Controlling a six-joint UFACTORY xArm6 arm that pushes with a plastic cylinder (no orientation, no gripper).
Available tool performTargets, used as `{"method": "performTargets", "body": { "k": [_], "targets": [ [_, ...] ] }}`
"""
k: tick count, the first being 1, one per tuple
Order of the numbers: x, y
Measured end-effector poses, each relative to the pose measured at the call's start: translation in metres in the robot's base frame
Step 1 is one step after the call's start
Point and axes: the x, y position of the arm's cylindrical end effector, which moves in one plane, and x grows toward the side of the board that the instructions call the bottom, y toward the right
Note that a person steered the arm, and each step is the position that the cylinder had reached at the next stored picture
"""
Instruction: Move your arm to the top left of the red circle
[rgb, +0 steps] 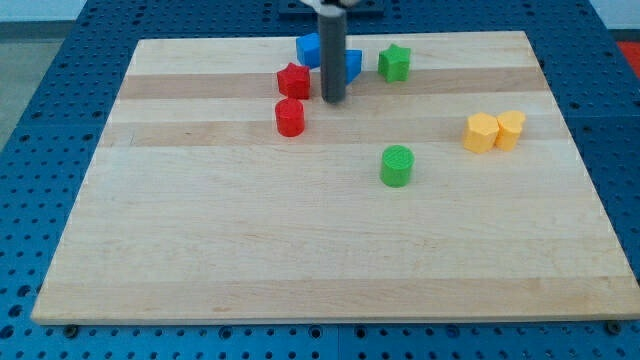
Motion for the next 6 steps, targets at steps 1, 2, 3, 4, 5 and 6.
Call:
{"method": "performTargets", "body": {
  "k": [1,2,3,4,5,6],
  "targets": [
    [0.051,0.017],
    [0.055,-0.009],
    [0.051,-0.056],
    [0.036,-0.101],
    [0.005,-0.116],
    [-0.026,-0.116]
  ]
}}
